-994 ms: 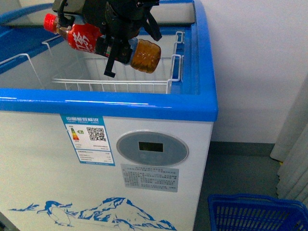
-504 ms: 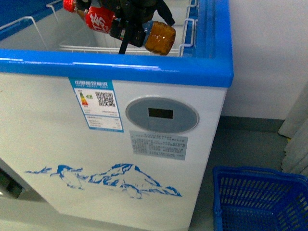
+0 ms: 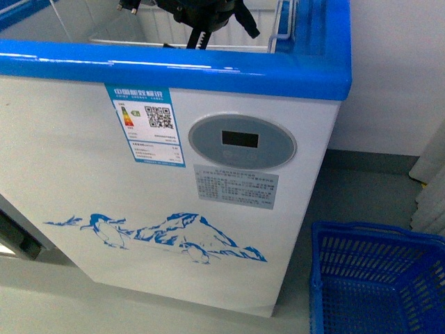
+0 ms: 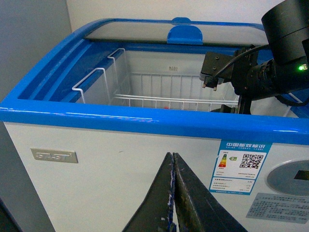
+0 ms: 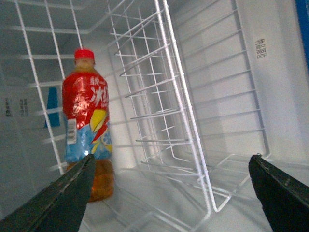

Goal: Put drink in fridge

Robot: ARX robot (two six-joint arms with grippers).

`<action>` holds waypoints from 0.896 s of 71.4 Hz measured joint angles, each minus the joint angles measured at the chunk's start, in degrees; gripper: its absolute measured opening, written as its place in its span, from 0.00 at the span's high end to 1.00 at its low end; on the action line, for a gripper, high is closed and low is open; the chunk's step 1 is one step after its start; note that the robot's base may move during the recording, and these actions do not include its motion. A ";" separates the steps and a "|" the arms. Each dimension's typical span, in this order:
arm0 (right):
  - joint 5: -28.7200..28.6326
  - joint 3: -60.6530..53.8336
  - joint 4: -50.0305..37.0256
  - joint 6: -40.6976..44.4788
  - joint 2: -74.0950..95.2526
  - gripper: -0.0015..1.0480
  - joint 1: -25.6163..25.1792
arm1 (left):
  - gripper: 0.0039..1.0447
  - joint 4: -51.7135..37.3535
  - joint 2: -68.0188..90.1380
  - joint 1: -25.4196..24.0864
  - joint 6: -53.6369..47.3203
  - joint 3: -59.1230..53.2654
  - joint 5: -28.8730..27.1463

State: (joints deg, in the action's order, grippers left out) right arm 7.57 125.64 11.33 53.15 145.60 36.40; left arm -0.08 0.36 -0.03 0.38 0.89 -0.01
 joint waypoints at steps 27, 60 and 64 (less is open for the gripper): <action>0.37 -17.31 -12.13 -9.01 -17.68 0.07 -0.04 | 0.98 0.02 0.00 0.00 0.00 0.00 0.00; 13.81 -51.36 -12.57 -37.16 -68.41 0.07 -14.88 | 0.98 0.00 0.00 0.00 0.00 0.00 0.00; 13.94 -56.68 -9.18 -39.71 -77.20 0.07 -16.63 | 0.98 0.00 0.00 0.00 0.00 0.00 0.00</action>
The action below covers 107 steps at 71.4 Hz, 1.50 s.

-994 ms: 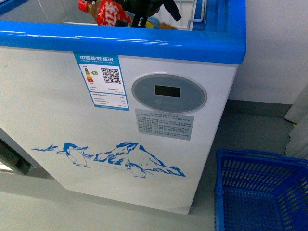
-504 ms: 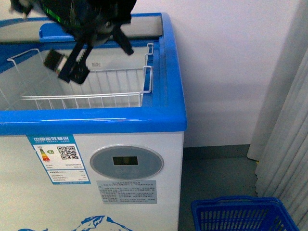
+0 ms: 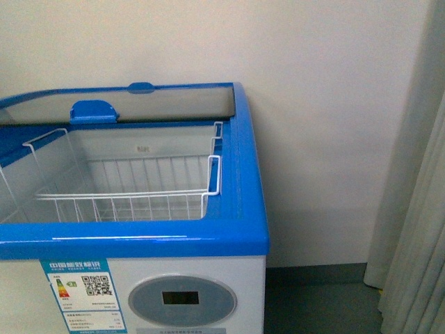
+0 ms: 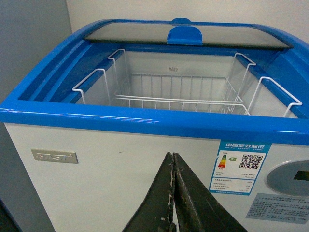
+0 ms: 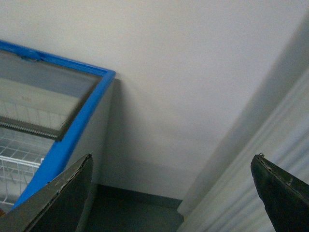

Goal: Put drink in fridge

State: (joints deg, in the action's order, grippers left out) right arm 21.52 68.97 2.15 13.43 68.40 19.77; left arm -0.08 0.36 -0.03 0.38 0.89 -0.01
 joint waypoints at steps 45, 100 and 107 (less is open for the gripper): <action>-1.95 -47.25 3.32 -11.87 -51.93 0.34 -0.79 | 0.98 0.02 -0.02 0.00 0.00 0.00 -0.02; -21.40 -64.24 -1.31 -12.79 -64.04 0.97 -19.58 | 0.98 0.02 -0.04 0.00 -0.02 0.00 0.00; -21.42 -64.92 -1.42 -12.79 -64.70 0.97 -19.58 | 0.98 0.02 -0.04 0.00 -0.02 0.00 0.00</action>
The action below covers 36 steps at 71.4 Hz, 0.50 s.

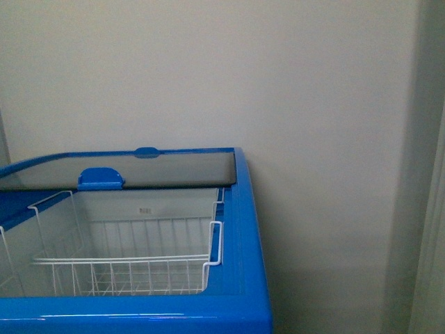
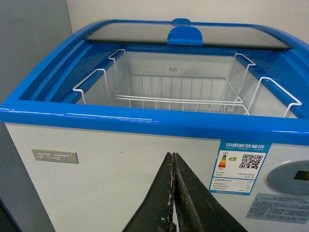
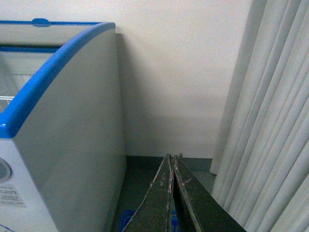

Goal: Put drink in fridge

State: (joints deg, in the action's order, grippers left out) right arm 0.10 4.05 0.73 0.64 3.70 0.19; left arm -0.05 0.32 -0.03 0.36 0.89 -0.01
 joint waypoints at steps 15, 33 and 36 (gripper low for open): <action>0.00 -1.22 -0.26 0.00 -0.90 0.97 0.00 | 0.98 0.00 0.02 0.00 0.00 0.00 0.00; -0.02 -3.15 -0.57 -0.02 -3.23 0.97 -0.07 | 0.98 0.00 0.00 0.00 -0.02 0.00 0.02; -0.11 -3.15 -0.57 -0.02 -3.26 0.97 -0.07 | 0.98 0.00 0.00 0.00 -0.04 0.00 0.02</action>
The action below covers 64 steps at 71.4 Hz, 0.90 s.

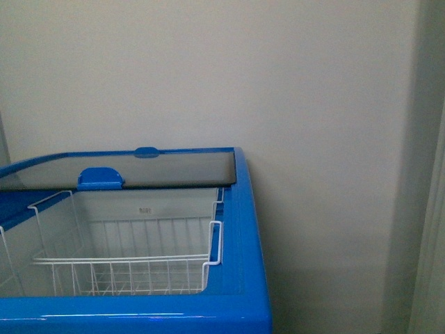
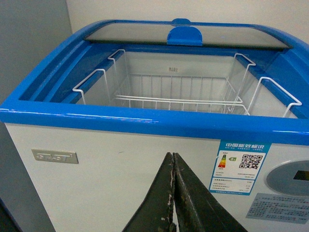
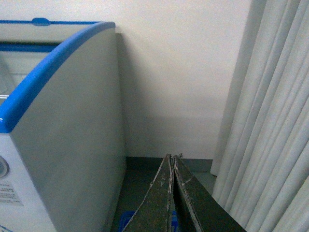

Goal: Put drink in fridge

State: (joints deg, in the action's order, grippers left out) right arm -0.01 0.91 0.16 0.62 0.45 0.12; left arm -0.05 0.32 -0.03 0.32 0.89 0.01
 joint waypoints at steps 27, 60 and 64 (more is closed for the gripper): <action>0.00 0.00 0.00 0.00 -0.11 0.97 0.00 | 0.98 0.00 0.00 0.00 0.00 0.00 0.00; 0.00 0.00 0.00 0.00 -0.11 0.63 0.00 | 0.56 0.00 0.02 0.00 0.02 0.00 0.00; 0.00 0.00 0.00 0.00 -0.11 0.53 0.00 | 0.45 0.00 0.02 0.00 0.02 0.00 0.00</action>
State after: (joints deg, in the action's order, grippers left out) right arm -0.01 0.91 0.16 0.62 0.34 0.12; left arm -0.05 0.34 -0.03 0.34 0.89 0.01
